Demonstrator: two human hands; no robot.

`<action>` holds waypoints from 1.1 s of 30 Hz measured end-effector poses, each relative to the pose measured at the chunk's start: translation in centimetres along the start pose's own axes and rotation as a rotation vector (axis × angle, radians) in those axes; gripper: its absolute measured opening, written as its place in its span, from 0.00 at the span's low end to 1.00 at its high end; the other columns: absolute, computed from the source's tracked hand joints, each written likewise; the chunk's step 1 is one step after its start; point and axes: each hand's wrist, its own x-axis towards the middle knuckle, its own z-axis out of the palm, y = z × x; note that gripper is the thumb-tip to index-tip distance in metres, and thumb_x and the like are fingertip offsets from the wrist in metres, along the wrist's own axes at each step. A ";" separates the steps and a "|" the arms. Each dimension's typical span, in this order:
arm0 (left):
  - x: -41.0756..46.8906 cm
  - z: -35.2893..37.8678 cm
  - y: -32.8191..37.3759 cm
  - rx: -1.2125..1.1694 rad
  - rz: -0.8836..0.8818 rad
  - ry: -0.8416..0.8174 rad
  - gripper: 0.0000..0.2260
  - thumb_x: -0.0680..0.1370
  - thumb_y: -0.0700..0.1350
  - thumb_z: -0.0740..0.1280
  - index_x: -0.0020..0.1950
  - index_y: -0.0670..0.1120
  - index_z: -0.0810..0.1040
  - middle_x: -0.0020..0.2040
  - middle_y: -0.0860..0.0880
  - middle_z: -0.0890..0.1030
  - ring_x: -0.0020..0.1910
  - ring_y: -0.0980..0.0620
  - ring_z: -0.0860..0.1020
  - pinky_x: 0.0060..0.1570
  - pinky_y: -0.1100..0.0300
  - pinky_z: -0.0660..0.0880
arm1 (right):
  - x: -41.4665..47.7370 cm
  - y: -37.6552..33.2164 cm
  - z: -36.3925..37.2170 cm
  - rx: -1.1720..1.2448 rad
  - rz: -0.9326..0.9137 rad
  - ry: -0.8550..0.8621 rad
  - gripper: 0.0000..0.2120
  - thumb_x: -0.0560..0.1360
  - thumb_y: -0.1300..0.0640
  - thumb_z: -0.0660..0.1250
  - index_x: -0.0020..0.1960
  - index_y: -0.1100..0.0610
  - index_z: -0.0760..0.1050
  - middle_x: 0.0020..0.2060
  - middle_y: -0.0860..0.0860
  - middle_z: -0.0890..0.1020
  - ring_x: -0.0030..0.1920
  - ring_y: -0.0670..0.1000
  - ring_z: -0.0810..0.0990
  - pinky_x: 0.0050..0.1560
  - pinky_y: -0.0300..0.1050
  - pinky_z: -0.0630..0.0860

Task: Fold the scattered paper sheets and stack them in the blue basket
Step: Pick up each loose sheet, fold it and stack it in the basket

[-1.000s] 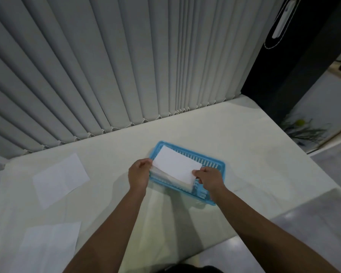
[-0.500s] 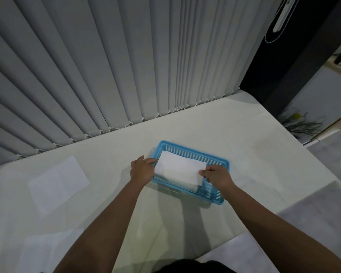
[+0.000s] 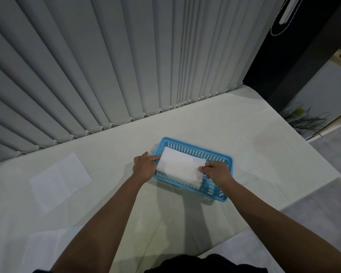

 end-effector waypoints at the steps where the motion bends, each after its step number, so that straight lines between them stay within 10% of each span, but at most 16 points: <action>1: 0.0 -0.1 0.1 0.008 0.004 -0.001 0.23 0.81 0.40 0.47 0.69 0.56 0.72 0.78 0.46 0.59 0.75 0.43 0.54 0.73 0.51 0.56 | 0.1 0.0 0.0 -0.005 -0.001 -0.001 0.12 0.71 0.58 0.73 0.33 0.58 0.74 0.33 0.54 0.77 0.30 0.48 0.73 0.33 0.40 0.69; 14: 0.4 0.3 0.5 0.067 0.022 0.044 0.20 0.82 0.42 0.50 0.69 0.56 0.71 0.75 0.46 0.63 0.73 0.43 0.59 0.69 0.52 0.62 | 0.1 -0.3 -0.1 -0.230 -0.016 0.071 0.18 0.70 0.44 0.71 0.33 0.56 0.73 0.31 0.51 0.78 0.31 0.50 0.74 0.35 0.44 0.68; 18: -0.6 0.4 1.2 0.024 0.152 0.206 0.18 0.80 0.45 0.56 0.70 0.51 0.70 0.71 0.48 0.70 0.70 0.42 0.64 0.66 0.49 0.66 | -0.8 0.3 0.2 -0.507 -0.268 0.303 0.17 0.72 0.40 0.66 0.52 0.52 0.74 0.47 0.49 0.78 0.49 0.53 0.78 0.47 0.47 0.71; 22: -1.3 1.4 1.8 0.252 0.291 0.141 0.23 0.81 0.56 0.51 0.76 0.56 0.57 0.79 0.46 0.55 0.75 0.43 0.56 0.74 0.47 0.55 | -0.8 1.6 1.8 -0.926 -0.507 0.164 0.31 0.78 0.38 0.54 0.76 0.52 0.58 0.77 0.53 0.60 0.75 0.58 0.59 0.73 0.59 0.53; 26: -1.3 2.8 1.4 0.407 0.281 0.030 0.26 0.80 0.63 0.45 0.77 0.59 0.46 0.80 0.47 0.42 0.78 0.43 0.44 0.75 0.42 0.42 | -0.5 3.3 3.0 -1.053 -0.434 -0.013 0.40 0.72 0.32 0.35 0.78 0.52 0.42 0.79 0.50 0.45 0.78 0.56 0.42 0.74 0.62 0.38; 33: -1.4 2.9 0.9 0.497 0.284 0.102 0.36 0.70 0.69 0.32 0.77 0.59 0.41 0.79 0.46 0.39 0.78 0.41 0.44 0.74 0.42 0.40 | -0.1 3.9 1.4 -1.054 -0.413 0.021 0.44 0.68 0.28 0.32 0.78 0.49 0.43 0.79 0.52 0.45 0.78 0.59 0.40 0.73 0.60 0.35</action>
